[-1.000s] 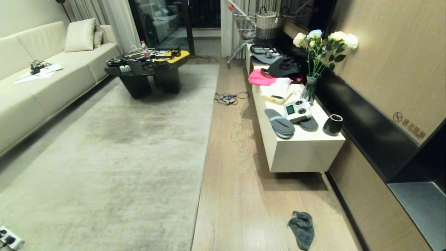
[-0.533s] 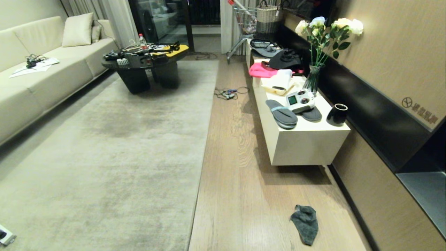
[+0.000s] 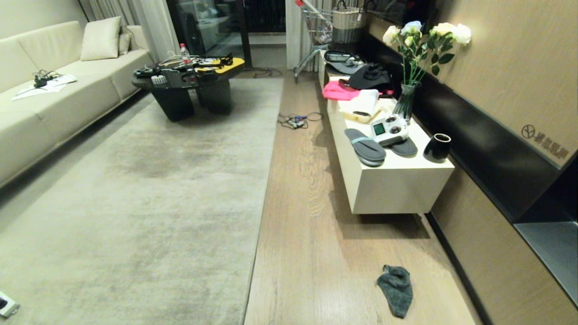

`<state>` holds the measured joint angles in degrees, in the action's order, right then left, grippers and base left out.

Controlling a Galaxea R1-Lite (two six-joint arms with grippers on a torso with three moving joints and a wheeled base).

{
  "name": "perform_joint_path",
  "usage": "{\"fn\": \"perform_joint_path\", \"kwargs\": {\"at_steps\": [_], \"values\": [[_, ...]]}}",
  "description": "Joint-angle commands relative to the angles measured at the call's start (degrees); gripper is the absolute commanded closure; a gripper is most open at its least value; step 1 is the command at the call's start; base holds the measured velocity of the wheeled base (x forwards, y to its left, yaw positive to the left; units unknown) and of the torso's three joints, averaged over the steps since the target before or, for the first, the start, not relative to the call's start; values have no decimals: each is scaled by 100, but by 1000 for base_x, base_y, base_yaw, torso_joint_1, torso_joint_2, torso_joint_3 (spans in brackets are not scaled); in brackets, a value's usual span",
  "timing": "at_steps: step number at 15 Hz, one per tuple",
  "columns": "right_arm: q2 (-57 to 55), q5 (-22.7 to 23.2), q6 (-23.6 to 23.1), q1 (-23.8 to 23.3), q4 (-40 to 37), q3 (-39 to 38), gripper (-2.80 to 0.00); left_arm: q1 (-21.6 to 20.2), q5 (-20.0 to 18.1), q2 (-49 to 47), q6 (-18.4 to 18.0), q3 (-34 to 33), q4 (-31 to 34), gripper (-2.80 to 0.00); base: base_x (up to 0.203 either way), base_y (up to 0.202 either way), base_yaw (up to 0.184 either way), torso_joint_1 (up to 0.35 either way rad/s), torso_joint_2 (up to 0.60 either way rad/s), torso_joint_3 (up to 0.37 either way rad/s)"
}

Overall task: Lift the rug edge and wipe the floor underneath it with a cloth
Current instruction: Pick up the rag

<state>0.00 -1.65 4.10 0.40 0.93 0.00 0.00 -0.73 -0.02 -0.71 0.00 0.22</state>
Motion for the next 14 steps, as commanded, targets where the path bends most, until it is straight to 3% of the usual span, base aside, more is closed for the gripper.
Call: {"fn": "perform_joint_path", "kwargs": {"at_steps": [1, 14], "values": [[-9, -2, 3, 3, 13, 0, 0, 0, 3, -6, 0, 0, -13, 0, 0, 0, 0, 24, 121, 116], [-9, -2, 3, 0, 13, 0, 0, 0, -15, -6, -31, 0, -9, 0, 0, 0, 0, 2, 7, 9]]}}
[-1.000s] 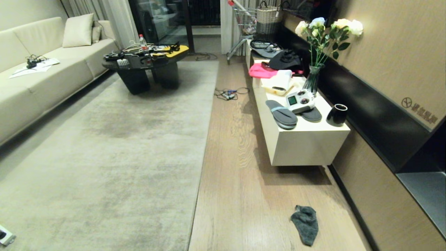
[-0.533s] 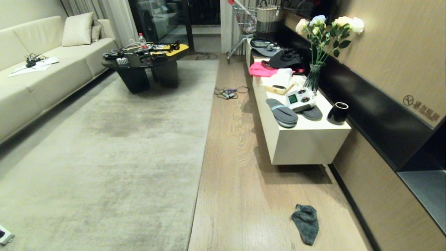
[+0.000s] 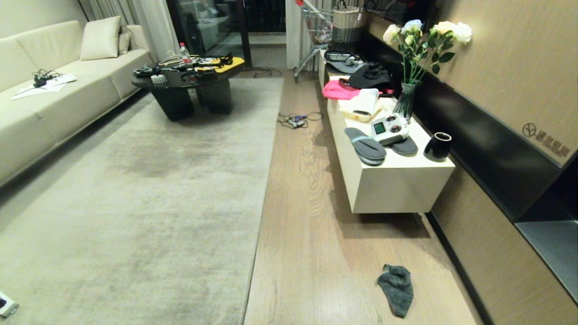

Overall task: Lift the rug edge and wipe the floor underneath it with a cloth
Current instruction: Pick up the rag

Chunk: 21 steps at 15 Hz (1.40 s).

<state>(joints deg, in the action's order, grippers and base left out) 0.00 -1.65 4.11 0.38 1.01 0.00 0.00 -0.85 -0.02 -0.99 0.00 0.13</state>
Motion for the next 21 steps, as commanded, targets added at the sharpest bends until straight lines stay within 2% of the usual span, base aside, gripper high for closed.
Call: {"fn": "perform_joint_path", "kwargs": {"at_steps": [1, 6, 21], "values": [[-9, -2, 2, 2, 4, 0, 0, 0, -3, -6, 2, 0, -5, 0, 0, 0, 0, 0, 0, 0], [-9, -2, 2, -2, 4, 0, 0, 0, -3, -6, 11, 0, 13, 0, 0, 0, 0, 1, 1, -43], [-9, -2, 2, 6, 4, 0, 0, 0, 32, -6, 46, 0, -5, 0, 0, 0, 0, 3, 3, -194]]}}
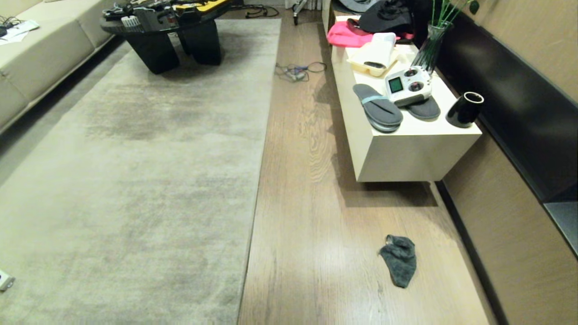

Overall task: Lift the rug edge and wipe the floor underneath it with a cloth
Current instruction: Pick up the rag

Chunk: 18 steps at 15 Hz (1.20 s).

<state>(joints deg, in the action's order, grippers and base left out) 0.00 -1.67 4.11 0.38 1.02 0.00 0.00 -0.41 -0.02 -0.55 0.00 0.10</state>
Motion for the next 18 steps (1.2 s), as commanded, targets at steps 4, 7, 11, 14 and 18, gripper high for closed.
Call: {"fn": "perform_joint_path", "kwargs": {"at_steps": [4, 7, 11, 14, 18], "values": [[-9, 0, 2, 2, 3, 0, 0, 0, -2, -6, 2, 0, -1, 0, 0, 0, 0, 5, 2, -198], [-9, 0, 2, 3, 3, 0, 0, 0, -2, -6, 2, 0, -3, 0, 0, 0, 0, 6, 4, -197], [-9, 0, 2, -3, 3, 0, 0, 0, 6, -6, -7, 0, -1, 0, 0, 0, 0, 5, 1, -195], [-9, 0, 2, 3, 3, 0, 0, 0, 6, -6, 11, 0, -4, 0, 0, 0, 0, 1, 4, -197], [-9, 0, 2, 5, 3, 0, 0, 0, 59, -6, 134, 0, -1, 0, 0, 0, 0, 2, 1, -197]]}}
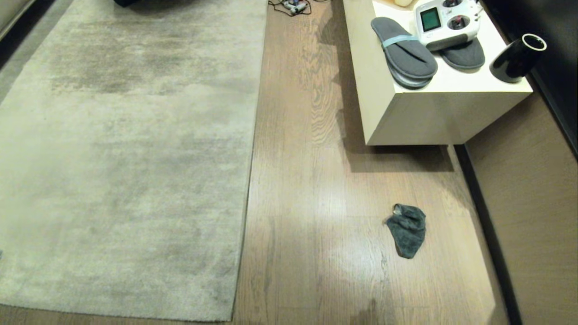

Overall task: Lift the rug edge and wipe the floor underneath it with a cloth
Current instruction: Pick up the rag

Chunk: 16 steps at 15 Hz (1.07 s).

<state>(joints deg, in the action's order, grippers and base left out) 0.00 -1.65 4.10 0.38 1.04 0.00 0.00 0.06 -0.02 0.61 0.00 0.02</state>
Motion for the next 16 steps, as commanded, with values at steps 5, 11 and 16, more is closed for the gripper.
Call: {"fn": "perform_joint_path", "kwargs": {"at_steps": [5, 11, 16], "values": [[-9, -2, 3, -3, 2, 0, 0, 0, 12, -6, 45, 0, -2, 0, 0, 0, 0, 4, 3, -196], [-9, -2, 3, 6, 2, 0, 0, 0, 12, -6, 53, 0, -2, 0, 0, 0, 0, 3, 2, -197], [-9, -2, 3, 6, 2, 0, 0, 0, 38, -6, 80, 0, -2, 0, 0, 0, 0, 1, 2, -195]]}}
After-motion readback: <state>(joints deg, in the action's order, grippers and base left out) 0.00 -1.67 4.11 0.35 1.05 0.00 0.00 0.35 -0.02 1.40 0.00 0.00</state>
